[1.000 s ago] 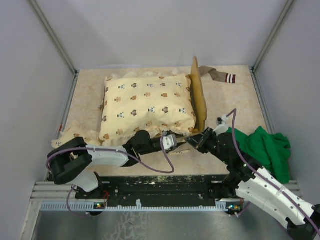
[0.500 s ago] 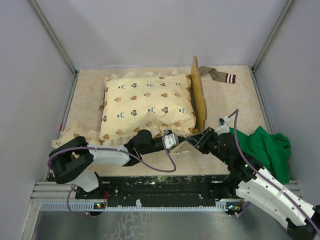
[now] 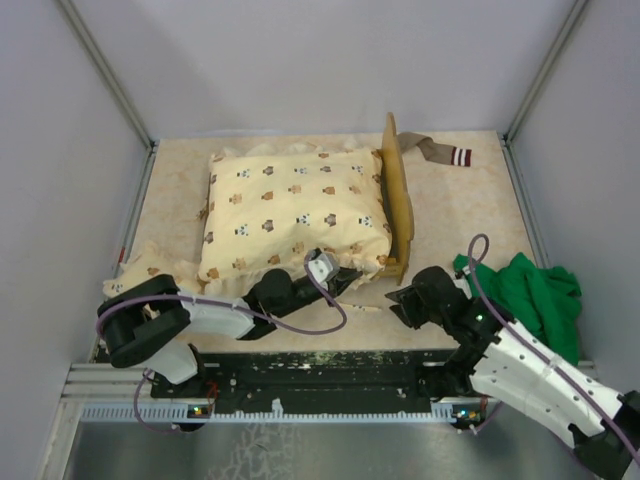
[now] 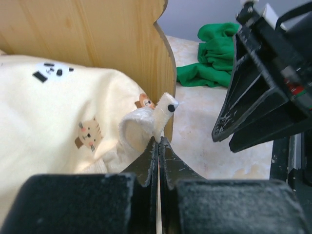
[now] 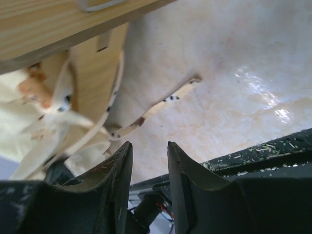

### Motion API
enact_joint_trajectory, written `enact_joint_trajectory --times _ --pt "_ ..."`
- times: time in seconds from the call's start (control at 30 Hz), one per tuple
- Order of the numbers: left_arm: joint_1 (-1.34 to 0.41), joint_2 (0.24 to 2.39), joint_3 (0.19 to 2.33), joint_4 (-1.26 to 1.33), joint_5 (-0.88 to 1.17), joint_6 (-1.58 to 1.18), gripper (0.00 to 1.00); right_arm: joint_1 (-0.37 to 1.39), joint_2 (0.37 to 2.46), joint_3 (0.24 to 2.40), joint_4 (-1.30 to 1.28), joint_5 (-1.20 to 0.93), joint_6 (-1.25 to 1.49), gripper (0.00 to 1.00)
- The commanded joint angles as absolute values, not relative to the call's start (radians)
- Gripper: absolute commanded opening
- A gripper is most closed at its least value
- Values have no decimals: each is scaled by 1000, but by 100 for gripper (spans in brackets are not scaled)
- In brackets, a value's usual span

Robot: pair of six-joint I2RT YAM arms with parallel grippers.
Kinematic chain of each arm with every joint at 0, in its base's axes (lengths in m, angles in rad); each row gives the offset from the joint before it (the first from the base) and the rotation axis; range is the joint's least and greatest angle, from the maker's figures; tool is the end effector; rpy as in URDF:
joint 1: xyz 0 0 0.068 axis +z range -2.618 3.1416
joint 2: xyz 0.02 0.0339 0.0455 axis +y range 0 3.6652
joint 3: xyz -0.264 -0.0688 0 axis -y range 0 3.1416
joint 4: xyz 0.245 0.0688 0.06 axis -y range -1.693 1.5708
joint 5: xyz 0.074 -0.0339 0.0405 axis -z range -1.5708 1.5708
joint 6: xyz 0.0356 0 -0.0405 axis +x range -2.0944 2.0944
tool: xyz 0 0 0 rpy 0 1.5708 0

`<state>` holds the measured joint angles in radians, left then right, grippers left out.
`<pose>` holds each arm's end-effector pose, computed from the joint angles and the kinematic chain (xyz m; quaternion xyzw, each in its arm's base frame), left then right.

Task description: Set up the pet bed

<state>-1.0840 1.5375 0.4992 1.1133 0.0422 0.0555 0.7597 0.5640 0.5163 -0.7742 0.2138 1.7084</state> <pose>0.1374 -0.2628 0.2049 0.3798 0.5642 -0.3730 0.6311 0.0911 0.0762 0.2232 0.4574 0.8054 0.3104 0.2139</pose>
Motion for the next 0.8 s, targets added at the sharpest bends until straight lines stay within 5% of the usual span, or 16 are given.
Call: enact_joint_trajectory --times 0.0,0.33,0.77 --pt "-1085 1537 452 1246 -10 -62 0 768 717 519 -781 185 1918 35" --pt "-1085 1548 399 1321 -18 -60 0 769 1017 519 -555 130 2133 35" --pt "-1085 1577 387 1361 4 -33 0 769 1058 428 -518 131 2368 37"
